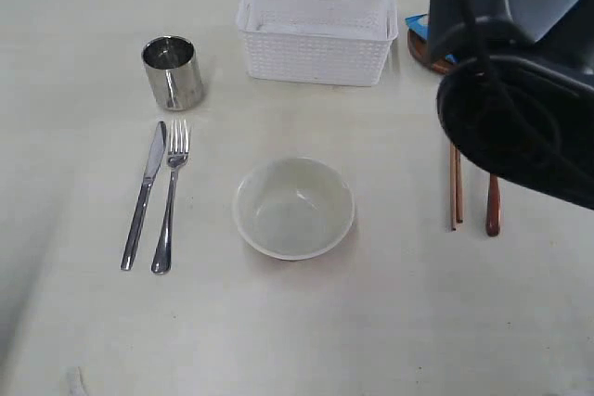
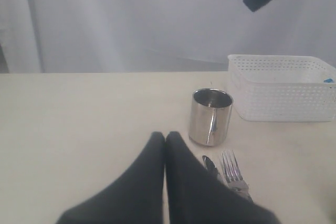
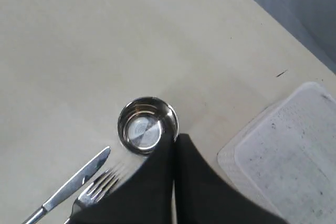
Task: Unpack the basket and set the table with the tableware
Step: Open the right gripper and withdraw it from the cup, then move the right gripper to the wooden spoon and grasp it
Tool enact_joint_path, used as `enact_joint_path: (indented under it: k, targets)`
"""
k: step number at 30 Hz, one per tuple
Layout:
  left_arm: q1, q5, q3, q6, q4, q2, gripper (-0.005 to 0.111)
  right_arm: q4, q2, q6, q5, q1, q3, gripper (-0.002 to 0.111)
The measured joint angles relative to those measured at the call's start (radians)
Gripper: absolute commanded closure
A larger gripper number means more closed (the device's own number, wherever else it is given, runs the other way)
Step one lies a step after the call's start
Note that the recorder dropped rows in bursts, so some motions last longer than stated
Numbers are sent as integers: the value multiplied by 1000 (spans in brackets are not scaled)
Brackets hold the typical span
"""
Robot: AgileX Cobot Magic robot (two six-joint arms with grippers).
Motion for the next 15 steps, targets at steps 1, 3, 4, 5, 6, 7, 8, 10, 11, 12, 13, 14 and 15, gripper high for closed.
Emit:
enact_joint_path:
  k: [1,3,4,5,6,7,8,10,11,12,13,14,15]
  targets:
    - [0,0,0,0,0,0,107,2,-17,0,0,0,24,109]
    - [0,0,0,0,0,0,107,6,-56,0,2,0,71,109]
    - [0,0,0,0,0,0,107,8,-81,0,2,0,100,109]
    - [0,0,0,0,0,0,107,8,-101,0,2,0,125,109]
    - [0,0,0,0,0,0,107,8,-130,0,2,0,160,109]
    - [0,0,0,0,0,0,107,8,-161,0,2,0,200,109]
    - [0,0,0,0,0,0,107,13,-194,0,2,0,247,109]
    - [0,0,0,0,0,0,107,33,-272,-9,-5,0,363,109]
    - [0,0,0,0,0,0,107,40,-306,-9,-19,0,418,109]
    - [0,0,0,0,0,0,107,45,-360,-9,-53,0,508,109]
    - [0,0,0,0,0,0,107,47,-398,-9,-83,0,572,109]
    - [0,0,0,0,0,0,107,47,-437,-1,-116,-3,639,109]
    - [0,0,0,0,0,0,107,41,-496,6,-169,-12,743,109]
